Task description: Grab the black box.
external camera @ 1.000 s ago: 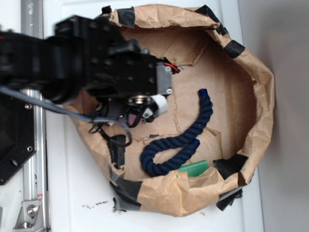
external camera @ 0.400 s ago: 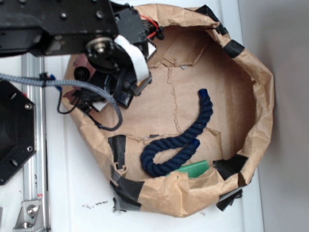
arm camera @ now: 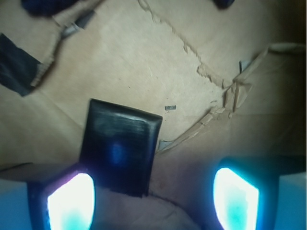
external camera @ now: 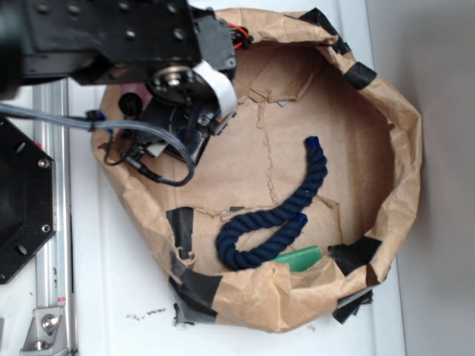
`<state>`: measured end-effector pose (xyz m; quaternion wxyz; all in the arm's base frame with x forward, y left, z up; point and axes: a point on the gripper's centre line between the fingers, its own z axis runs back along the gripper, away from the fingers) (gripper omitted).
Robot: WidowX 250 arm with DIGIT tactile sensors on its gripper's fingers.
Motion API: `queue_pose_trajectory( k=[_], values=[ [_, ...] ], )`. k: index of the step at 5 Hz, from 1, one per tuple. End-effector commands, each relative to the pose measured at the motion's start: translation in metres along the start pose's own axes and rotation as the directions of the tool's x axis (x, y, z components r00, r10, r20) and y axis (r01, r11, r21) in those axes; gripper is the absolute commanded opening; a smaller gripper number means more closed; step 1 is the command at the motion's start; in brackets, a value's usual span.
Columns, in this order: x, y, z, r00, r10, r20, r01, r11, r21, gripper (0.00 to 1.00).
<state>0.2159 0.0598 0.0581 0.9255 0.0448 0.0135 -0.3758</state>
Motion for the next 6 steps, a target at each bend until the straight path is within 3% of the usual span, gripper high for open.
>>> queue_pose_trajectory(
  k=[1, 3, 4, 5, 6],
  values=[
    [0.033, -0.02, -0.009, 0.997, 0.021, 0.071, -0.013, 0.994, -0.113, 1.0],
    [0.048, -0.03, -0.041, 0.998, 0.028, 0.061, -0.025, 0.998, -0.051, 1.0],
    [0.051, -0.029, -0.048, 0.997, 0.051, 0.061, -0.048, 0.998, -0.05, 1.0],
    [0.05, -0.027, -0.046, 0.996, 0.067, 0.067, -0.064, 0.997, -0.048, 0.0],
    [0.046, -0.023, -0.041, 0.994, 0.079, 0.073, -0.076, 0.996, -0.035, 0.0]
  ],
)
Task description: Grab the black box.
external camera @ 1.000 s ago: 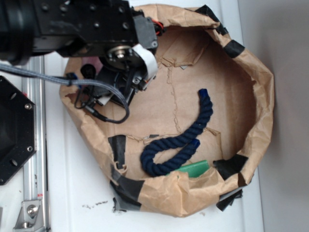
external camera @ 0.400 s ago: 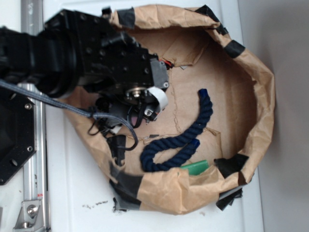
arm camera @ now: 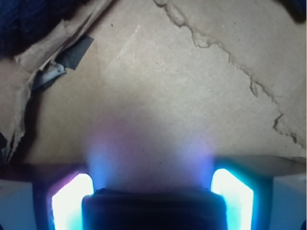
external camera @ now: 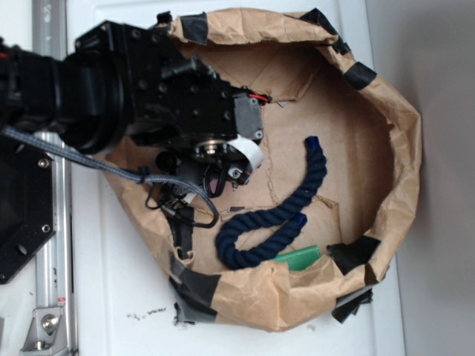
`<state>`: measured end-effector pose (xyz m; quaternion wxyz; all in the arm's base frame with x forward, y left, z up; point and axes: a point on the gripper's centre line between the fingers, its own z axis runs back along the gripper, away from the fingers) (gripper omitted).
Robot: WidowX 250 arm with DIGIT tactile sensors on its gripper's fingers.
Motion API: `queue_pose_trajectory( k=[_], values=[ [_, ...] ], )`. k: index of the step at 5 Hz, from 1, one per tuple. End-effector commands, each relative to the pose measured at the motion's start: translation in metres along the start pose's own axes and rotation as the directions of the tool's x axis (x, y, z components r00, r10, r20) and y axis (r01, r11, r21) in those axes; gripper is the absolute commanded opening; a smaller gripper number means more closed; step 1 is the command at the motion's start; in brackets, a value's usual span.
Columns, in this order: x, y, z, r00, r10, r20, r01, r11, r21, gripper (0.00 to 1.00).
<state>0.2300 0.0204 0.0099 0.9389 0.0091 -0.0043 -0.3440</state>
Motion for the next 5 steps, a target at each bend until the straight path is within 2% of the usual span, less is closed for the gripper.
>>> queue_pose_trajectory(
  k=[1, 2, 3, 4, 5],
  values=[
    [0.002, 0.002, 0.014, 1.0, 0.021, 0.022, -0.022, 0.999, 0.042, 0.0],
    [-0.001, 0.012, 0.052, 0.996, 0.06, 0.067, -0.065, 0.994, 0.084, 0.0],
    [0.011, 0.024, 0.098, 0.978, 0.144, 0.151, -0.155, 0.986, 0.065, 0.0],
    [0.036, 0.027, 0.12, 0.96, 0.241, 0.141, -0.249, 0.968, 0.04, 0.0],
    [0.052, 0.024, 0.127, 0.943, 0.31, 0.121, -0.31, 0.951, -0.015, 0.0]
  ],
)
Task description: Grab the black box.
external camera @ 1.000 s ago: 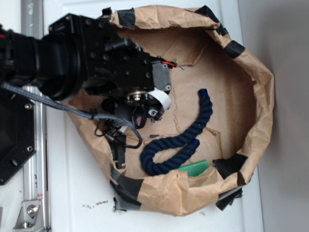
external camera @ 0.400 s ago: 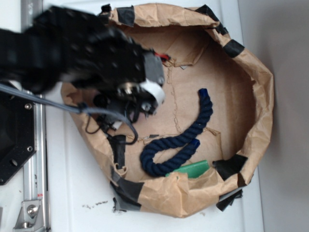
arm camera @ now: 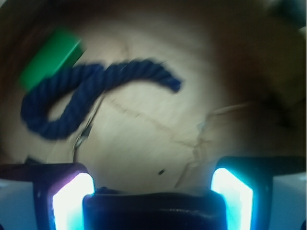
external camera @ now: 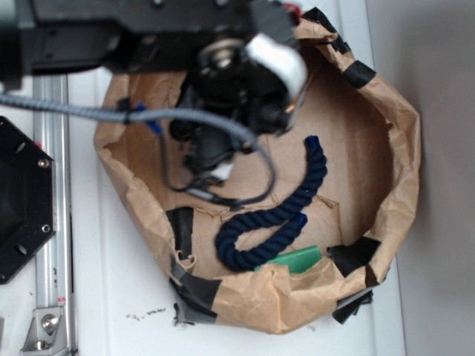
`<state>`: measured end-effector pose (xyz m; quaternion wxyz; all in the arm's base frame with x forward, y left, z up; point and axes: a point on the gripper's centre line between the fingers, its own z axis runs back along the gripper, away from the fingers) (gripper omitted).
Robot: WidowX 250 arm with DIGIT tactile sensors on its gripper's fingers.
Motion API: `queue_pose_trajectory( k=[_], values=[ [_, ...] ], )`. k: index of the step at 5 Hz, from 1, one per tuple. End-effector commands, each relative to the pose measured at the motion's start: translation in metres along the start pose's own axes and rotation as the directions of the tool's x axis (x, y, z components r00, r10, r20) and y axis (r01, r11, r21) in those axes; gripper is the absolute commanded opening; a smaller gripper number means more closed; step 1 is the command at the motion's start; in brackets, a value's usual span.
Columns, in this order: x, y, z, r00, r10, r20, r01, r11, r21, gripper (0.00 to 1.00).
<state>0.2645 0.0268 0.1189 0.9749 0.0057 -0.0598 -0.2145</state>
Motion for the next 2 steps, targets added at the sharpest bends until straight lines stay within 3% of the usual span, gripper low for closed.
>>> queue_pose_trajectory(
  k=[1, 2],
  values=[
    [0.0365, -0.0235, 0.0125, 0.997, 0.076, -0.03, -0.078, 0.996, -0.052, 0.0],
    [0.0347, -0.0245, 0.0102, 0.996, 0.08, -0.039, -0.082, 0.995, -0.053, 0.0]
  ],
)
